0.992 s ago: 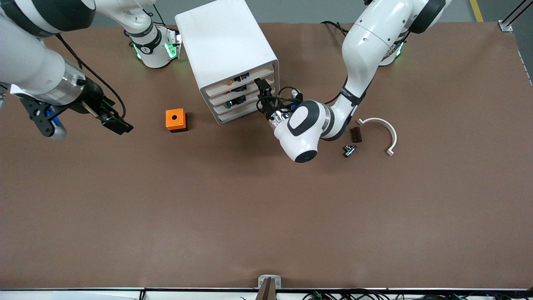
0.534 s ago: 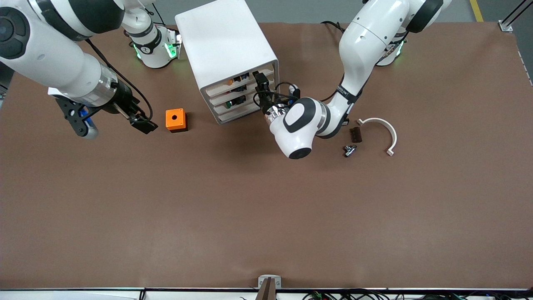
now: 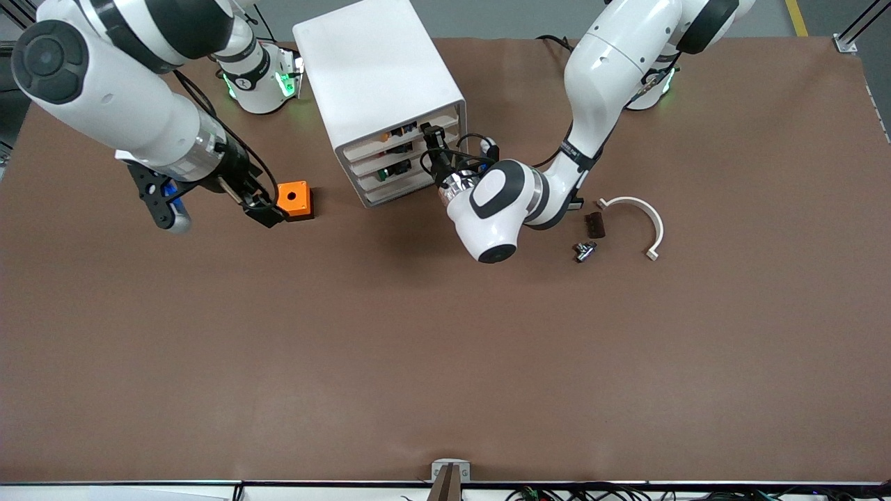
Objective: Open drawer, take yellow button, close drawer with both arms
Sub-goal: 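Pull the drawer open with the left gripper while the right gripper approaches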
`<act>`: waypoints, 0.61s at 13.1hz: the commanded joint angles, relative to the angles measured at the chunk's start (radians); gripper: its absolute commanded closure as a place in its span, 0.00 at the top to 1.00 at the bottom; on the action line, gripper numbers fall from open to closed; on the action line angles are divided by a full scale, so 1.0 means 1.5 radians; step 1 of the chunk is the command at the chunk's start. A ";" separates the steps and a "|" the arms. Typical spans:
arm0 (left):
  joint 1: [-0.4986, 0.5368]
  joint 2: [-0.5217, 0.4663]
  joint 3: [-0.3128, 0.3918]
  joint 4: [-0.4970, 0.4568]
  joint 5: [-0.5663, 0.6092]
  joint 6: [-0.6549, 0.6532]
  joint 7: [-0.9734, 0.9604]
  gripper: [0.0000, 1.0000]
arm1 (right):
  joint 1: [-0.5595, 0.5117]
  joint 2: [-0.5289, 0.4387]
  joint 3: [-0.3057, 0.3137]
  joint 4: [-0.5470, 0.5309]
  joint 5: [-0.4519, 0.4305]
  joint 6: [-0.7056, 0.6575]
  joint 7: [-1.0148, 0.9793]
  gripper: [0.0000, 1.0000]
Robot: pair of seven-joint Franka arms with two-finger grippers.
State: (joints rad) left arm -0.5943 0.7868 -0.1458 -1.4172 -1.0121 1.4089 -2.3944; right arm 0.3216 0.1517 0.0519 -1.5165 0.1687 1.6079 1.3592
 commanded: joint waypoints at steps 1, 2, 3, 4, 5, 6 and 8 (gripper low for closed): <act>0.054 -0.003 0.007 0.022 -0.005 -0.007 0.007 0.00 | 0.025 0.010 -0.005 0.001 0.006 0.022 0.047 1.00; 0.080 0.000 0.007 0.029 -0.007 -0.006 0.008 0.01 | 0.034 0.016 -0.005 0.001 0.006 0.029 0.064 1.00; 0.097 -0.002 0.007 0.037 -0.007 -0.005 0.010 0.02 | 0.043 0.020 -0.005 0.001 0.006 0.041 0.080 1.00; 0.110 0.000 0.008 0.047 -0.007 -0.002 0.016 0.04 | 0.055 0.026 -0.005 -0.006 0.006 0.056 0.092 1.00; 0.118 0.001 0.008 0.056 -0.007 0.005 0.033 0.04 | 0.070 0.026 -0.005 -0.020 0.006 0.079 0.105 1.00; 0.126 0.000 0.008 0.059 -0.007 0.021 0.050 0.05 | 0.080 0.026 -0.005 -0.032 0.006 0.099 0.112 1.00; 0.140 0.000 0.008 0.071 -0.007 0.037 0.063 0.06 | 0.112 0.032 -0.005 -0.042 0.006 0.130 0.118 1.00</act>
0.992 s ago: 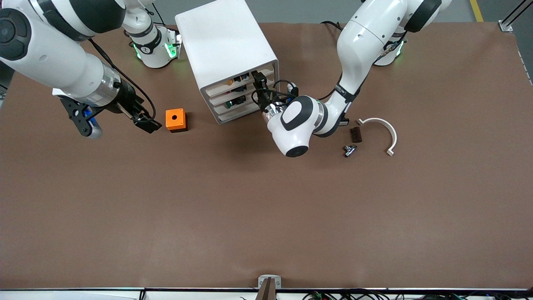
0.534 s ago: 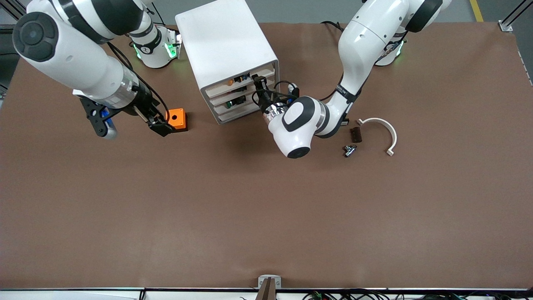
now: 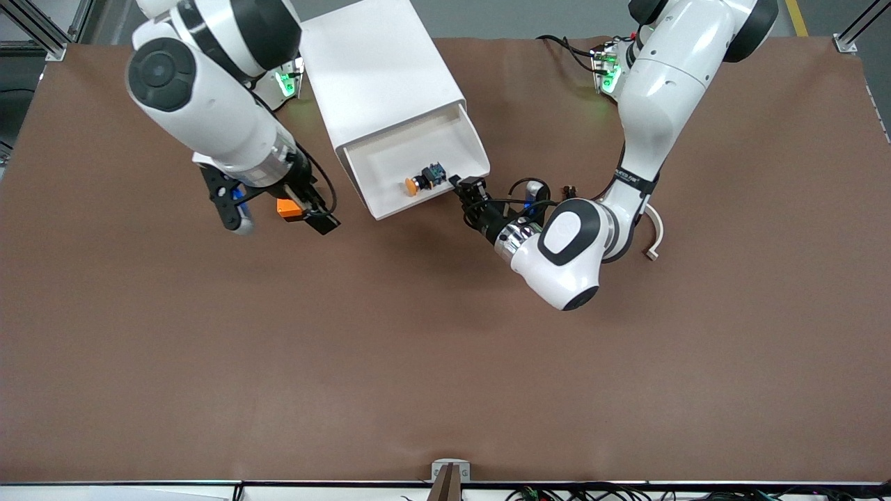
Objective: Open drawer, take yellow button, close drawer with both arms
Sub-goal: 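Pull the drawer open with the left gripper while the right gripper approaches, then grasp the orange-capped button in the drawer with the right gripper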
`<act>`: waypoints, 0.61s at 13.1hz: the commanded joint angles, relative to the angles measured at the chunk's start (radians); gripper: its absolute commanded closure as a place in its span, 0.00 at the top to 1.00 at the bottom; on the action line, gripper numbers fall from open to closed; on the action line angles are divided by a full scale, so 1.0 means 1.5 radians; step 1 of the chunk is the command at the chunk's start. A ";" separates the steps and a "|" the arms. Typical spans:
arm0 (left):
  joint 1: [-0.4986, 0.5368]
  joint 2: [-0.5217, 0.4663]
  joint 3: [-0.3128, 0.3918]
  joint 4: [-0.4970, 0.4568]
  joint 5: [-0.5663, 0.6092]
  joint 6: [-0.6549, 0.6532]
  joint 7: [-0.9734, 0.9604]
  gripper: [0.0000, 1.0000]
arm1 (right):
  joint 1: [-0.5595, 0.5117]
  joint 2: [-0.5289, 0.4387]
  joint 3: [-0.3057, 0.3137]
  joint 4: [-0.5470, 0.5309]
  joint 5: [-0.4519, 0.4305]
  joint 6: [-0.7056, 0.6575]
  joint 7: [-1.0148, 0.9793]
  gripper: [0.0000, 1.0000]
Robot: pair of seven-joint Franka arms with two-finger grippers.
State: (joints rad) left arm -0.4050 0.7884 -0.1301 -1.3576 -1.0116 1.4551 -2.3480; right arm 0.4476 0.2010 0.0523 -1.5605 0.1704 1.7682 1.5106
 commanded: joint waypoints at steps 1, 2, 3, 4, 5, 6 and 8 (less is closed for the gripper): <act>0.015 -0.001 -0.002 0.032 -0.008 0.012 0.045 0.10 | 0.043 0.008 -0.005 -0.012 0.005 0.038 0.042 1.00; 0.016 -0.001 -0.001 0.032 -0.008 0.015 0.059 0.26 | 0.064 0.016 -0.006 -0.013 0.003 0.054 0.065 1.00; 0.019 -0.001 -0.001 0.031 -0.008 0.015 0.069 0.50 | 0.083 0.026 -0.006 -0.015 0.002 0.068 0.082 1.00; 0.021 -0.001 -0.002 0.031 -0.008 0.015 0.081 0.66 | 0.098 0.032 -0.006 -0.016 0.001 0.083 0.096 1.00; 0.024 -0.003 -0.001 0.031 -0.007 0.015 0.084 0.86 | 0.110 0.039 -0.006 -0.016 0.001 0.091 0.113 1.00; 0.032 -0.005 -0.001 0.031 -0.006 0.015 0.085 0.99 | 0.122 0.044 -0.006 -0.018 0.000 0.097 0.121 1.00; 0.054 -0.010 -0.001 0.035 -0.002 0.014 0.116 0.99 | 0.147 0.048 -0.006 -0.052 -0.004 0.144 0.147 1.00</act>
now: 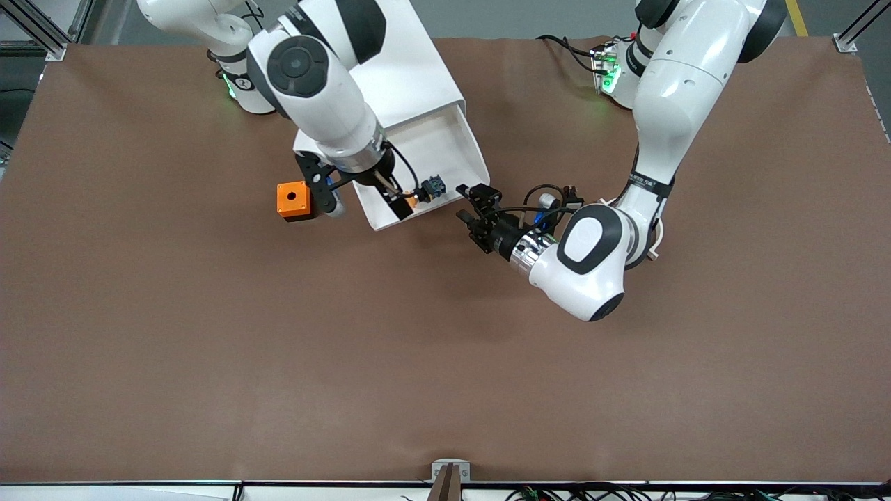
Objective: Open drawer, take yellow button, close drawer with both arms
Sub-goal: 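Grasp the orange-capped button in the drawer with the right gripper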
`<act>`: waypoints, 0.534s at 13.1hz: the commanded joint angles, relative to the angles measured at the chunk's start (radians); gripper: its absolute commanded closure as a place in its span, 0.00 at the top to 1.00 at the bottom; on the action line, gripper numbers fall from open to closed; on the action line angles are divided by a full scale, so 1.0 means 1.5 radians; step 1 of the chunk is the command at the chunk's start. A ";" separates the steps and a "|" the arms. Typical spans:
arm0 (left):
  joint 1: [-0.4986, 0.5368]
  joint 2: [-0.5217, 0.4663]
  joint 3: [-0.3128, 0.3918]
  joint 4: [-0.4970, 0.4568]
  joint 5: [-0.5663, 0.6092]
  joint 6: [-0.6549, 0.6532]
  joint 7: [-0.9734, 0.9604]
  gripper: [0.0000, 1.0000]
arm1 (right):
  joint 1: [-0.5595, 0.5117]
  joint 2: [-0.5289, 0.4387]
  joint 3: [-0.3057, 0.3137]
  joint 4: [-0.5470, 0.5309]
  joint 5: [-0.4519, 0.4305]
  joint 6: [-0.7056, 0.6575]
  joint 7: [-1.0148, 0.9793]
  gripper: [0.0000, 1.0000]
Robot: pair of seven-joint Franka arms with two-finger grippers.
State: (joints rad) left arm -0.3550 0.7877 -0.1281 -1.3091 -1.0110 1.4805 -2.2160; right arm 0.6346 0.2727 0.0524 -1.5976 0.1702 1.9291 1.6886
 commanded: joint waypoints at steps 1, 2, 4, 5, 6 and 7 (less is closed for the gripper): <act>0.036 -0.012 -0.003 0.021 0.000 -0.004 0.044 0.99 | 0.036 0.000 -0.006 -0.043 -0.005 0.058 0.037 1.00; 0.054 -0.012 -0.005 0.039 0.000 -0.004 0.047 0.99 | 0.043 0.000 -0.007 -0.057 -0.006 0.073 0.038 1.00; 0.096 -0.012 0.006 0.062 0.003 -0.005 0.072 0.99 | 0.055 0.000 -0.007 -0.078 -0.013 0.094 0.046 1.00; 0.111 -0.012 0.009 0.061 0.003 -0.010 0.119 0.99 | 0.063 0.000 -0.007 -0.089 -0.016 0.102 0.046 1.00; 0.129 -0.016 0.019 0.061 0.004 -0.022 0.157 0.99 | 0.071 -0.001 -0.007 -0.101 -0.017 0.110 0.047 1.00; 0.144 -0.017 0.026 0.061 0.010 -0.035 0.186 0.99 | 0.076 -0.001 -0.007 -0.111 -0.017 0.121 0.051 1.00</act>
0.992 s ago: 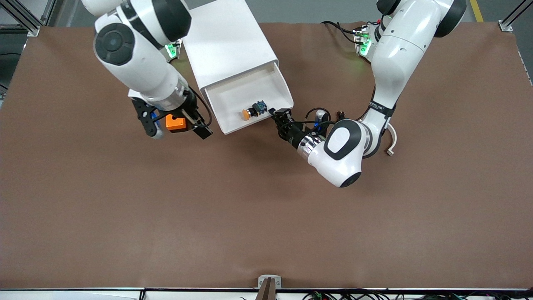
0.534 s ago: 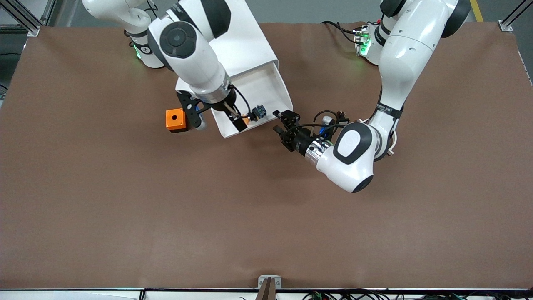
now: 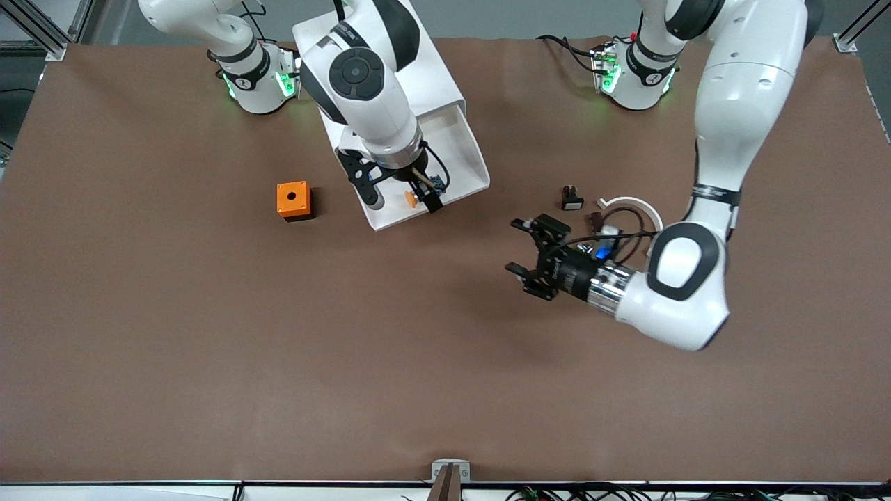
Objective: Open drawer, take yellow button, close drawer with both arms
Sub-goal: 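Grasp the orange-capped button in the drawer with the right gripper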
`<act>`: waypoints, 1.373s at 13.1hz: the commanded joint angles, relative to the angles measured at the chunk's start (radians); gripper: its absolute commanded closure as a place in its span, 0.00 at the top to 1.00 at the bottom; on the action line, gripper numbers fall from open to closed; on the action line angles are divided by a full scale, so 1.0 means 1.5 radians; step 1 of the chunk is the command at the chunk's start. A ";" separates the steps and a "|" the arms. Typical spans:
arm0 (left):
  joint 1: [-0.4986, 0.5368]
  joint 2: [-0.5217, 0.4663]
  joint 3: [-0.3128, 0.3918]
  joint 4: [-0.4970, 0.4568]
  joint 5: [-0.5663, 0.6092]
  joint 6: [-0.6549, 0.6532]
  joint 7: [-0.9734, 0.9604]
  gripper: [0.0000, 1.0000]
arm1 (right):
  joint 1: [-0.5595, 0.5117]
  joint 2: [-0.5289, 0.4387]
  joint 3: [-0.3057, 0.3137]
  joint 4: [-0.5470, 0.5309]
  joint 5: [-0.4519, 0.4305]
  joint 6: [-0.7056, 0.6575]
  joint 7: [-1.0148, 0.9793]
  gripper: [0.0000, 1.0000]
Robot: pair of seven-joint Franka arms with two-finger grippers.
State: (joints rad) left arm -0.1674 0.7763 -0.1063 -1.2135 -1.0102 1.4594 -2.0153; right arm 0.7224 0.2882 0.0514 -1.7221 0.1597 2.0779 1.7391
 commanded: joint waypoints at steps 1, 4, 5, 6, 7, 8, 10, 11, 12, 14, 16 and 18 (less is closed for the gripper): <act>0.028 -0.009 0.015 -0.003 0.036 -0.021 0.085 0.99 | 0.018 -0.011 -0.007 -0.033 -0.017 0.029 0.029 1.00; 0.028 -0.009 0.019 -0.002 0.126 -0.018 0.145 0.99 | 0.027 -0.011 -0.006 -0.034 -0.034 0.029 0.036 0.85; 0.028 -0.010 0.019 -0.003 0.143 -0.017 0.184 0.99 | 0.025 -0.010 -0.006 -0.034 -0.034 0.027 0.034 0.74; 0.028 -0.012 0.019 -0.003 0.168 -0.018 0.215 0.99 | 0.025 -0.011 -0.006 -0.034 -0.034 0.027 0.032 0.60; 0.026 -0.016 0.018 -0.003 0.208 -0.012 0.239 0.99 | 0.025 -0.011 -0.006 -0.034 -0.034 0.027 0.030 0.43; 0.022 -0.017 0.018 -0.002 0.239 -0.002 0.260 0.99 | 0.025 -0.012 -0.006 -0.033 -0.035 0.027 0.028 0.29; 0.016 -0.040 0.013 -0.002 0.309 0.045 0.298 0.99 | 0.023 -0.012 -0.006 -0.028 -0.048 0.025 0.025 0.08; 0.013 -0.045 0.011 -0.002 0.325 0.068 0.319 0.99 | 0.019 -0.013 -0.006 -0.024 -0.048 0.023 0.023 0.02; 0.008 -0.067 0.010 -0.004 0.365 0.068 0.357 0.99 | 0.015 -0.016 -0.007 -0.021 -0.048 0.020 0.022 0.00; -0.009 -0.076 0.009 -0.003 0.420 0.072 0.388 1.00 | -0.008 -0.021 -0.007 -0.004 -0.047 0.006 -0.003 0.00; -0.020 -0.100 0.008 -0.003 0.464 0.103 0.417 1.00 | -0.043 -0.021 -0.007 0.047 -0.042 -0.063 -0.049 0.00; -0.040 -0.117 0.006 -0.003 0.534 0.112 0.509 1.00 | -0.094 -0.028 -0.007 0.088 -0.040 -0.121 -0.123 0.00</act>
State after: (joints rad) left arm -0.2030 0.6377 -0.0994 -1.2004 -0.2852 1.6076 -1.3571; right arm 0.6548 0.2637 0.0295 -1.6482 0.0955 1.9787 1.6500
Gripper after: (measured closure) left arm 0.000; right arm 0.586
